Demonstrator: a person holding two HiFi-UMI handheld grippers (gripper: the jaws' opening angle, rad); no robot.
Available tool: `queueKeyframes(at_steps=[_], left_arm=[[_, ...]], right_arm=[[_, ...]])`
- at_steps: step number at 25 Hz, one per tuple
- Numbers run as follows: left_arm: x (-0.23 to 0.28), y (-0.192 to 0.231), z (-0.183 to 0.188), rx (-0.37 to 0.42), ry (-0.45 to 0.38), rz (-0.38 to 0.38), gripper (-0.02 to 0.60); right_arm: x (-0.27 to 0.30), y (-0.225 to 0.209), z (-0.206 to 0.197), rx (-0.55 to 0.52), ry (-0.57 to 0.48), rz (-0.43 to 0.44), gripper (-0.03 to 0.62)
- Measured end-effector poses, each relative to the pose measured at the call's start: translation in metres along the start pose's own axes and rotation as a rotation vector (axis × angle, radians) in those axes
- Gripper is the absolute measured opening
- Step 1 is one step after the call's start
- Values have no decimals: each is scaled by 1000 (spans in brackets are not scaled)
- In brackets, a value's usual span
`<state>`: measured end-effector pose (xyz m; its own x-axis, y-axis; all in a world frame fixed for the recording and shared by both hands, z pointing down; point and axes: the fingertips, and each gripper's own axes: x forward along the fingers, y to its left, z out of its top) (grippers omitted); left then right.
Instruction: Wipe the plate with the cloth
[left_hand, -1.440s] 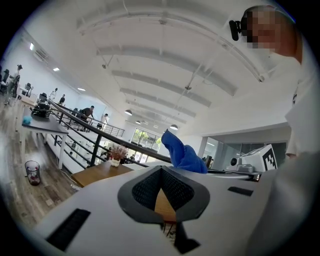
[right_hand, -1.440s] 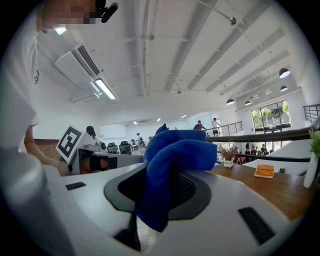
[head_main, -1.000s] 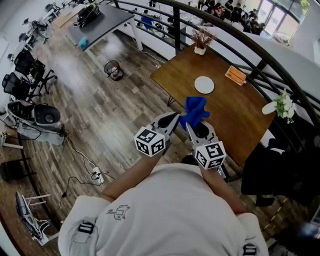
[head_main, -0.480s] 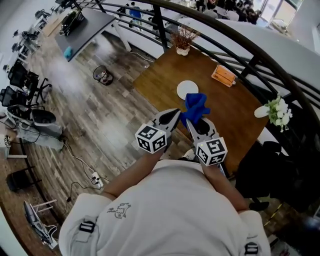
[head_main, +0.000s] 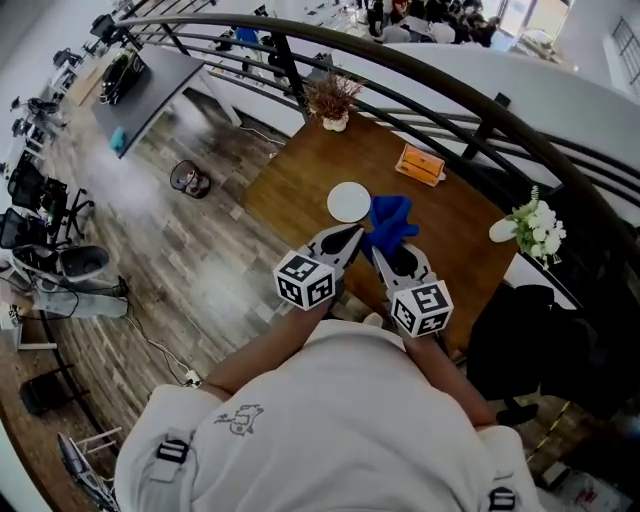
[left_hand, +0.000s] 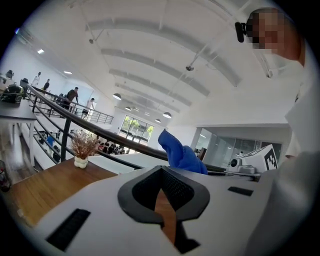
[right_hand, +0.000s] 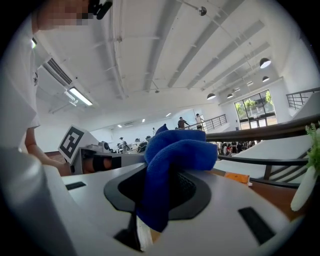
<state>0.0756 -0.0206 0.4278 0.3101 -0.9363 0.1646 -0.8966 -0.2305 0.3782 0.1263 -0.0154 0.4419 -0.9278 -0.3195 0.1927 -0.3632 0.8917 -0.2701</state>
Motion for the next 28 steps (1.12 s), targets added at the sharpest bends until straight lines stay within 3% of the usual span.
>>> queueKeyframes(at_steps=[7,15,28], left_arm=[[43,-6,7,20,30,-131,6],[73,27,12,12,107,-246,6],[90,150,42,11,217,-373,6]], right_arm=[[-6,-38,12,22,-46,-126,110],[12,-62,19,72,-73,-288,110],[132,-80,6,175,-61,-411,110]])
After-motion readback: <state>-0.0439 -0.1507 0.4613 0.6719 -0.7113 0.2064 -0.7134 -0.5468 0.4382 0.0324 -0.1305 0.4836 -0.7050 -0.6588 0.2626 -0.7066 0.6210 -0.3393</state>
